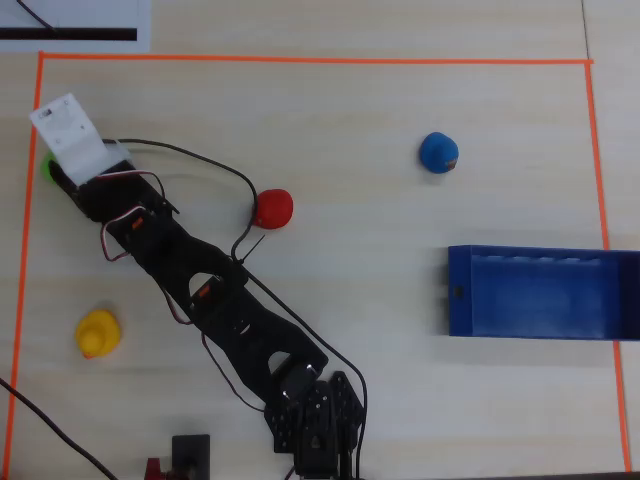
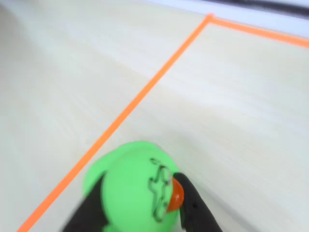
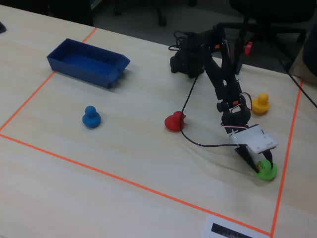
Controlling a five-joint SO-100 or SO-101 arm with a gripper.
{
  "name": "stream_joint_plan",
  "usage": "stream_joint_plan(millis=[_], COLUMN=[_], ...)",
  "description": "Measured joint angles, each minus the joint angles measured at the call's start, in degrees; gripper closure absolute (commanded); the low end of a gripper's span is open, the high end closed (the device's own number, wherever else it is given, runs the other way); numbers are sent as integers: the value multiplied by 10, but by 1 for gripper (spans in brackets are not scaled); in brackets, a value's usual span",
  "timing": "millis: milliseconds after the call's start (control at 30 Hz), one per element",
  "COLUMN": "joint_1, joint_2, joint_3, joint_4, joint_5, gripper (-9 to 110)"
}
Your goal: Grasp green duck and put it into box.
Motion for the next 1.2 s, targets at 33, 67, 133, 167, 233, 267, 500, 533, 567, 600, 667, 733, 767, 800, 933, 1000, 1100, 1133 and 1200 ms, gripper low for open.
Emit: stream_joint_plan(millis=[33, 67, 133, 167, 233, 267, 500, 533, 567, 600, 667, 733, 767, 800, 933, 1000, 1100, 1133, 1200], joint_1=[-1, -1, -1, -1, 1, 4, 73, 86, 99, 114, 142, 172, 189, 208, 301, 365, 473, 512, 592], joint_2=[0, 0, 0, 0, 10, 23, 199, 234, 271, 312, 389, 461, 497, 535, 635, 650, 644, 637, 617], joint_3=[0, 0, 0, 0, 9, 18, 123, 138, 155, 171, 200, 208, 208, 208, 208, 202, 162, 140, 102], joint_4=[0, 0, 0, 0, 2, 17, 112, 134, 158, 185, 241, 302, 337, 374, 500, 552, 627, 651, 694], joint_5=[-1, -2, -2, -2, 1, 4, 55, 64, 73, 82, 99, 119, 127, 134, 139, 139, 139, 139, 136], gripper=[101, 101, 101, 101, 101, 101, 101, 101, 101, 101, 101, 101, 101, 101, 101, 101, 101, 101, 101])
